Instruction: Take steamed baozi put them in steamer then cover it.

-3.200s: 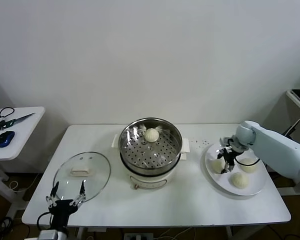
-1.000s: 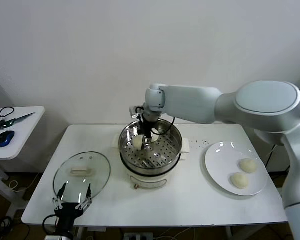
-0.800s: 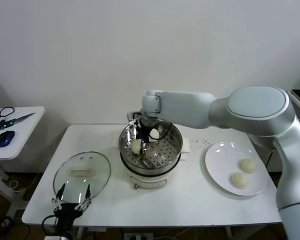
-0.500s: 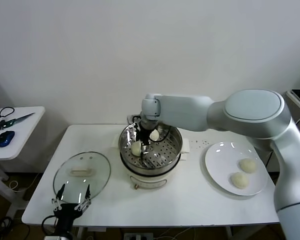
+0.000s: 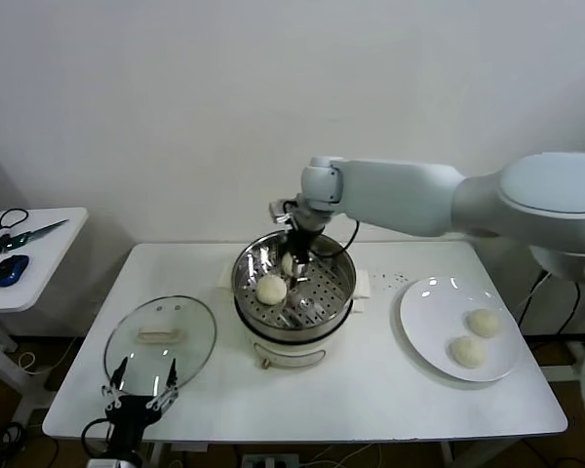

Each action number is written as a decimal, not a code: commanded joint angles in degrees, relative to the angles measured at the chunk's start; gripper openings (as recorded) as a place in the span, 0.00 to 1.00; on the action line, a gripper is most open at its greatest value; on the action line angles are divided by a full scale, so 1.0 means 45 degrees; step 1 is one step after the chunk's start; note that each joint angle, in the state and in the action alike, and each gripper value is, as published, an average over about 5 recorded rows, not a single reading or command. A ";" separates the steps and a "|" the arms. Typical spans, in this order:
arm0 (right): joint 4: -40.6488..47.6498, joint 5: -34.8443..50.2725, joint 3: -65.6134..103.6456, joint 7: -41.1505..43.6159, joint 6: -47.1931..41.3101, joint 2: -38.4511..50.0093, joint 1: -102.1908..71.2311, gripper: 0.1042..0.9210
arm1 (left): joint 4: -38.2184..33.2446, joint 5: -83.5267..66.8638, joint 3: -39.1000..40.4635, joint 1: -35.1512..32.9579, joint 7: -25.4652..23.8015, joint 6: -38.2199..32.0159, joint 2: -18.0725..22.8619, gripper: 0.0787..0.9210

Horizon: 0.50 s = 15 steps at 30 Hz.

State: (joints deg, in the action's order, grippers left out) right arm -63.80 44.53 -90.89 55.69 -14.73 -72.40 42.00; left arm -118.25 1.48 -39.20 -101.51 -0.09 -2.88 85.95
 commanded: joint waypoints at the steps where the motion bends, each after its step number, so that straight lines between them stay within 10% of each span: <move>1: -0.1961 -0.0406 0.0302 0.0292 0.0075 0.3247 0.0991 0.88 | -0.0036 0.0101 0.0016 0.0020 -0.0001 0.0042 0.0042 0.88; 15: -0.3578 -0.5181 0.0496 0.1026 0.0774 0.8699 -0.0821 0.88 | -0.0191 0.0259 -0.0132 0.0016 0.0042 0.0233 0.0197 0.88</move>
State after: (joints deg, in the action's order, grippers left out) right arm -75.35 31.44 -89.18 59.14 -12.14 -46.66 41.23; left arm -119.06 2.41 -39.72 -101.41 0.06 -1.88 86.73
